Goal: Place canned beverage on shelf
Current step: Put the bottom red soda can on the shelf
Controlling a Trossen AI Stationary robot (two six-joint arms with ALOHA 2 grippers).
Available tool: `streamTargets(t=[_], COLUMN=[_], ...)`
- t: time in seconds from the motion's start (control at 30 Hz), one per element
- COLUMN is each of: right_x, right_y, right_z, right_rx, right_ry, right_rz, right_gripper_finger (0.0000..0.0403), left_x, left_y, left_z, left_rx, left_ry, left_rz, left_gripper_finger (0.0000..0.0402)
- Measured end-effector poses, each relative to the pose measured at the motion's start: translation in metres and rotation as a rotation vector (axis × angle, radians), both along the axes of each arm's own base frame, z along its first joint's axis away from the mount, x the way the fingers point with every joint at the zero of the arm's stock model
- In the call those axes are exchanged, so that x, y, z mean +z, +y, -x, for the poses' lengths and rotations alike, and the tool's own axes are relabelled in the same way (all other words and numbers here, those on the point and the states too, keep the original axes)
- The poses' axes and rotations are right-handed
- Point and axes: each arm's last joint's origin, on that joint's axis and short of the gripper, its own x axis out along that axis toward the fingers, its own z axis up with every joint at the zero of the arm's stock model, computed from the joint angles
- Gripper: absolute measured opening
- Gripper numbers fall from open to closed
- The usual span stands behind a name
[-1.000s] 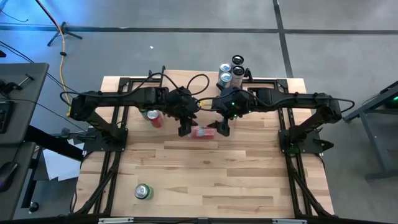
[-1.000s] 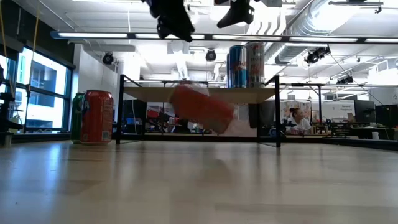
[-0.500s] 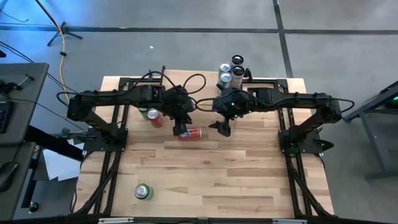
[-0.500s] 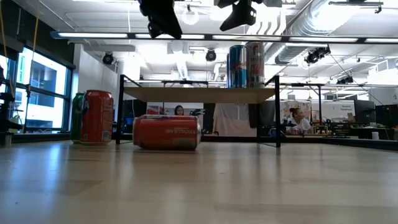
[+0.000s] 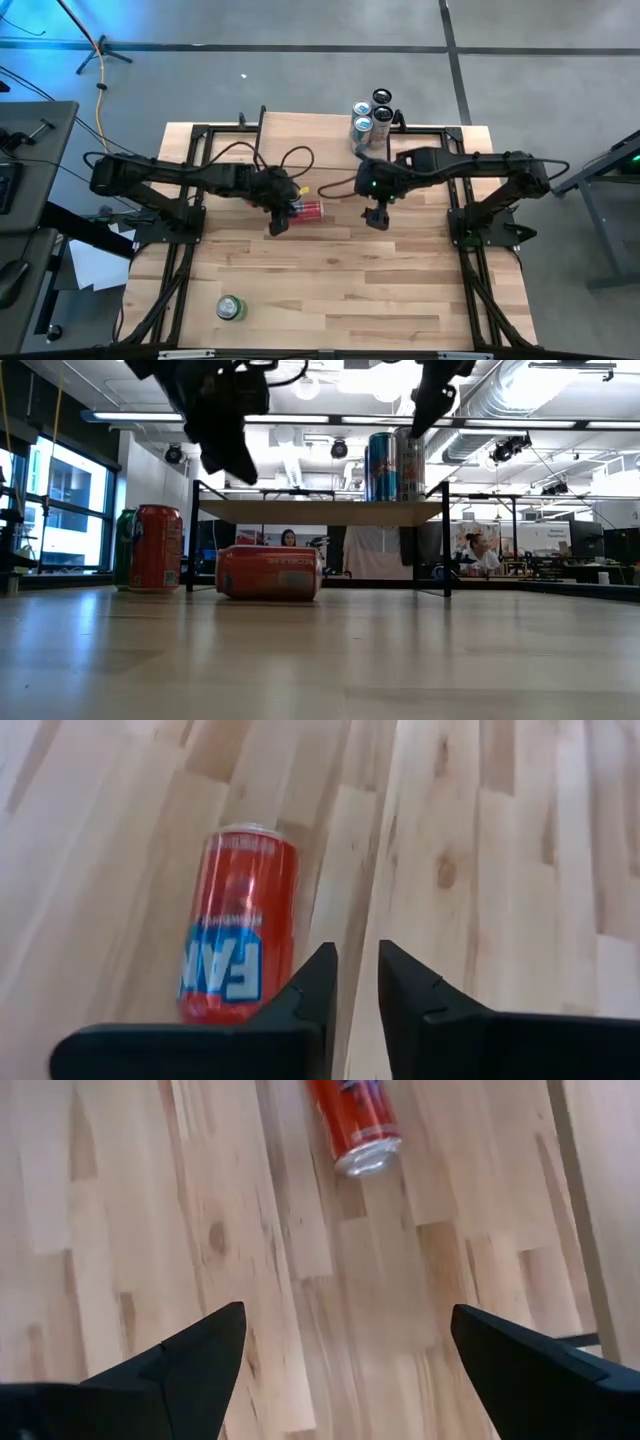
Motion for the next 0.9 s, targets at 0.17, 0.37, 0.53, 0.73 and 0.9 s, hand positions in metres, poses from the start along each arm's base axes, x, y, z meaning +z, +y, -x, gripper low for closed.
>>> streamTargets(t=[0.17, 0.37, 0.53, 0.73, 0.9], right_x=[-0.015, -0.042, -0.043, -0.026, -0.022], right_y=[0.009, 0.021, 0.031, 0.036, 0.039], right_z=[0.003, 0.017, 0.032, 0.046, 0.050], right_rx=[-0.013, -0.081, -0.153, -0.256, -0.282], right_ry=[0.044, 0.081, -0.002, -0.133, -0.169], right_rz=[0.032, -0.027, -0.092, -0.123, -0.115], right_gripper_finger=[0.0339, 0.0339, 0.0339, 0.0339, 0.0339], left_x=[-0.005, -0.011, -0.018, -0.033, -0.042], left_y=[0.006, 0.013, 0.016, 0.018, 0.019], left_z=[-0.001, -0.007, -0.015, -0.029, -0.038], left_rx=[-0.029, -0.062, -0.062, -0.089, -0.099], left_ry=[0.025, 0.081, 0.167, 0.244, 0.299], left_rz=[-0.043, -0.064, -0.057, -0.060, -0.056], left_gripper_finger=[0.0097, 0.0209, 0.0301, 0.0375, 0.0398])
